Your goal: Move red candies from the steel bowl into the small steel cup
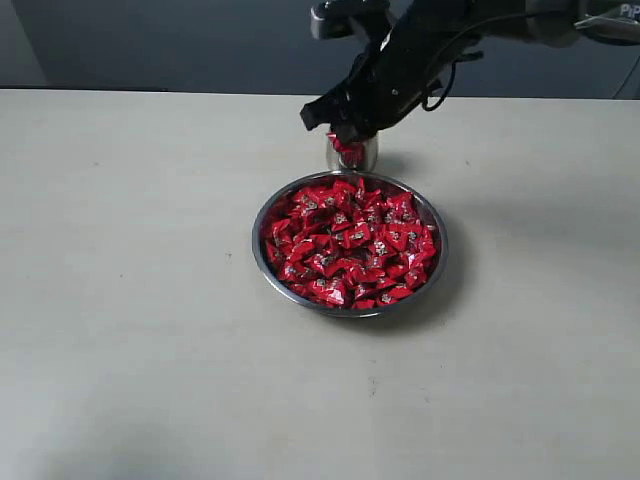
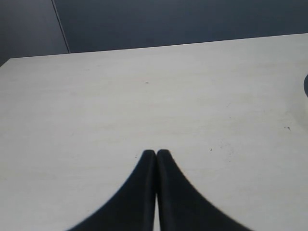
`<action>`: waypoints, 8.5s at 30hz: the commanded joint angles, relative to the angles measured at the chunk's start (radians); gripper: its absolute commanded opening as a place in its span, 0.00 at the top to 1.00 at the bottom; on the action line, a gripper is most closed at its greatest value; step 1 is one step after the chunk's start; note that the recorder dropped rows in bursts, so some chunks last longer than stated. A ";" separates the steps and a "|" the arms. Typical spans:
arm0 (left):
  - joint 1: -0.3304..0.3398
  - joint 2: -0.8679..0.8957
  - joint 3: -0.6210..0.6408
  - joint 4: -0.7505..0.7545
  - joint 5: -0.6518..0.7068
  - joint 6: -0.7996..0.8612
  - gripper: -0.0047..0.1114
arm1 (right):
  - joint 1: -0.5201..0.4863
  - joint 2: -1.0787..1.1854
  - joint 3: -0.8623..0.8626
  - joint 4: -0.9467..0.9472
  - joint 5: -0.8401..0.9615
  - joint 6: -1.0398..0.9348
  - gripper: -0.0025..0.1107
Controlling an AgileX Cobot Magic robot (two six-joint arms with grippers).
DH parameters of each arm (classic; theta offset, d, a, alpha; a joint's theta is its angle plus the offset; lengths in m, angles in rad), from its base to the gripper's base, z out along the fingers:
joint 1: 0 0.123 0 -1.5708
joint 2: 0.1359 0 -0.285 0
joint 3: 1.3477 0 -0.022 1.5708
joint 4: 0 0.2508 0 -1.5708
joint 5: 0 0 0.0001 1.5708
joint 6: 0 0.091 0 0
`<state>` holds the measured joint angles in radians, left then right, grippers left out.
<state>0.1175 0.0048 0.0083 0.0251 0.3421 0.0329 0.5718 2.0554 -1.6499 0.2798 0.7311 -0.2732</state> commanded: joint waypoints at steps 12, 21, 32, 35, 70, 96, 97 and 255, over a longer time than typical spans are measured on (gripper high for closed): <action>0.002 -0.005 -0.008 0.002 -0.013 -0.004 0.96 | -0.095 0.267 -0.293 0.027 -0.064 -0.016 0.94; 0.002 -0.005 -0.008 0.002 -0.013 -0.004 0.96 | -0.095 0.264 -0.338 0.033 0.031 -0.021 0.63; 0.002 -0.005 -0.008 0.002 -0.013 -0.004 0.96 | -0.093 0.204 -0.338 0.110 0.326 -0.050 0.63; 0.002 -0.005 -0.008 0.002 -0.013 -0.004 0.96 | -0.093 0.194 -0.307 0.156 0.375 -0.069 0.63; 0.002 -0.005 -0.008 0.002 -0.013 -0.004 0.96 | -0.013 0.196 0.011 0.393 0.026 -0.225 0.63; 0.002 -0.005 -0.008 0.002 -0.013 -0.004 0.96 | -0.013 0.228 0.011 0.423 0.032 -0.192 0.98; 0.002 -0.005 -0.008 0.002 -0.013 -0.004 0.96 | -0.013 0.218 0.011 0.416 0.042 -0.192 0.98; 0.002 -0.005 -0.008 0.002 -0.013 -0.004 0.96 | 0.127 0.057 0.186 0.193 -0.071 -0.013 0.56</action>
<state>0.1175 0.0048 0.0083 0.0251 0.3421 0.0329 0.6987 2.0982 -1.4475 0.4730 0.6787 -0.3085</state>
